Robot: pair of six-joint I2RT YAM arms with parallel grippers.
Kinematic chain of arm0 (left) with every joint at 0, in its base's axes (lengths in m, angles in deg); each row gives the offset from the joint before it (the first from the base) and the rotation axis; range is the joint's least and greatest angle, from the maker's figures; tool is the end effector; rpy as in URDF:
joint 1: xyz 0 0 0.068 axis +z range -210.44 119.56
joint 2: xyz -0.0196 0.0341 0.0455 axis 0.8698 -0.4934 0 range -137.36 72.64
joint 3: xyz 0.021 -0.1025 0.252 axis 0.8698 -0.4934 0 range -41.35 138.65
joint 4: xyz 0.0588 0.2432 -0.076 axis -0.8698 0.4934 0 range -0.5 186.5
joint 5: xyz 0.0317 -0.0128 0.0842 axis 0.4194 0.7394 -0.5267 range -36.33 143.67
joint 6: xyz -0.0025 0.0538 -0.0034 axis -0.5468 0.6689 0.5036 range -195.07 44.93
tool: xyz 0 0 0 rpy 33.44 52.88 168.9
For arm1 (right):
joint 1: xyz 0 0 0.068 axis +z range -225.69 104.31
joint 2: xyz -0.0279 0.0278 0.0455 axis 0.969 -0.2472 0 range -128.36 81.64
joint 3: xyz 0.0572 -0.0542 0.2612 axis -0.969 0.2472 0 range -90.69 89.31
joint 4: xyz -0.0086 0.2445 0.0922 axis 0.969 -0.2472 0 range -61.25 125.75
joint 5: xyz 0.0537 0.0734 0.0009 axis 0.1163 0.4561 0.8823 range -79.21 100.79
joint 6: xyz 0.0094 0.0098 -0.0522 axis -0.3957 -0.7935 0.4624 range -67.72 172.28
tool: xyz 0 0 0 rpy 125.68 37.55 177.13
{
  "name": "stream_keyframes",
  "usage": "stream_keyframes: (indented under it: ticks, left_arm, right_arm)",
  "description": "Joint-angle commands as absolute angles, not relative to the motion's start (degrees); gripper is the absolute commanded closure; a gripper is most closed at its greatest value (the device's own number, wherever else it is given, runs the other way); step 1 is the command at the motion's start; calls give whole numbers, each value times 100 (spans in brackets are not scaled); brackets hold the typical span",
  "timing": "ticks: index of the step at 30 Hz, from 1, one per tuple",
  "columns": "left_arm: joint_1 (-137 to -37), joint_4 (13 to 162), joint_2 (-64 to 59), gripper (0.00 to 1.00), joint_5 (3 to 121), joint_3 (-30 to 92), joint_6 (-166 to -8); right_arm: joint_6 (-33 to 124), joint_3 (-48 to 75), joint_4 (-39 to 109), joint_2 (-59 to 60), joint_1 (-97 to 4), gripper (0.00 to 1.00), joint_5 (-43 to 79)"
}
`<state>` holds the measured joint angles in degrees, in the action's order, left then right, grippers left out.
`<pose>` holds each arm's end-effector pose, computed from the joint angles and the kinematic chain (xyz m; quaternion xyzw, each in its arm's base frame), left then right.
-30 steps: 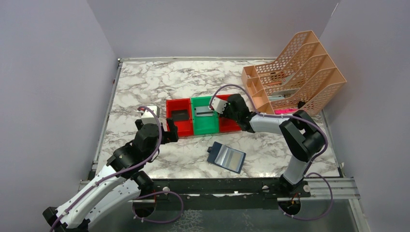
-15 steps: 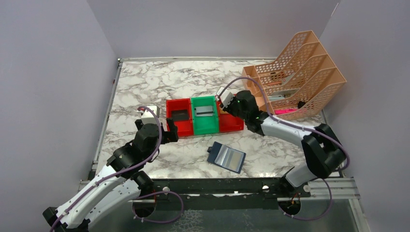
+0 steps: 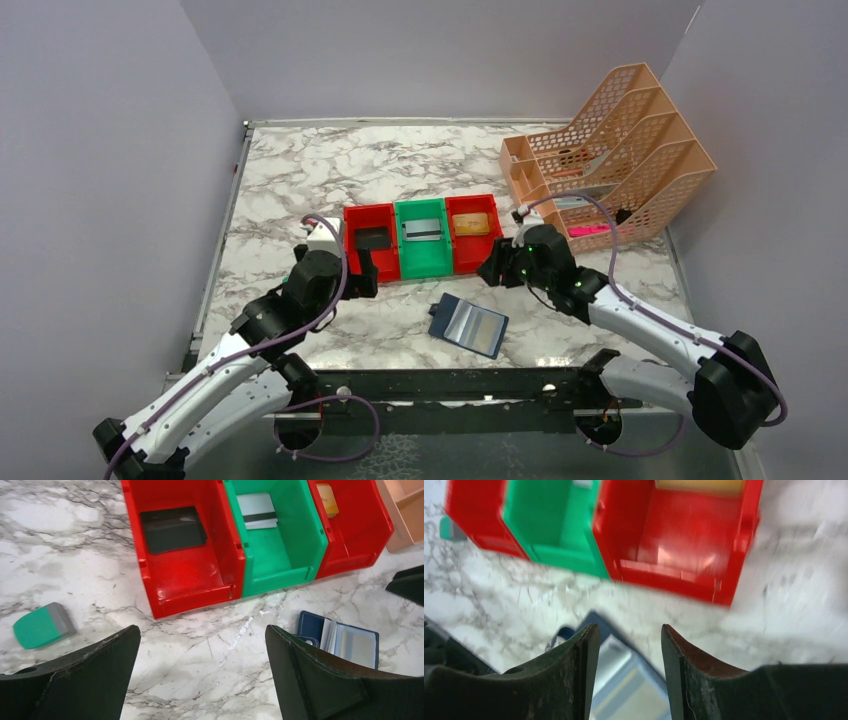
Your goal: Take the credit cards out of the card holder
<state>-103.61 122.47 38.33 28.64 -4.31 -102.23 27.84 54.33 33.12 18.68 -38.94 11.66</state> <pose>0.1092 -0.0818 0.2804 0.0110 0.8532 -0.1265 0.5058 0.1912 0.1434 0.2309 -0.0968 0.8633 0.2578 0.4230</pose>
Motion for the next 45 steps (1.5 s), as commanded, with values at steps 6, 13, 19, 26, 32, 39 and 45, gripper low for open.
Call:
stream_keyframes:
  ticks: [6,13,19,26,32,39,45]
  left_arm:
    - [-10341,11055,2659,3,5436,-545,-10446]
    - [-10354,10666,2143,9,6127,-727,-10517]
    - [-10356,10561,2163,10,6245,-859,-10556]
    - [-10359,10512,1968,10,6348,-905,-10557]
    - [-10358,10500,1918,10,6337,-942,-10604]
    - [-10357,10508,1951,10,6292,-1044,-10651]
    - [-10357,10503,1830,12,6313,-1168,-10703]
  right_arm:
    - [716,6203,1936,2368,-3895,50,1813]
    - [607,6052,1247,2009,-3895,49,1572]
    - [573,6008,747,2228,-3895,42,1051]
    - [626,6243,1383,1994,-3895,41,1554]
    - [833,6164,2030,1395,-3895,45,2233]
    - [1285,5920,2624,710,-3895,47,2985]
    - [1589,5573,2253,555,-3887,48,2779]
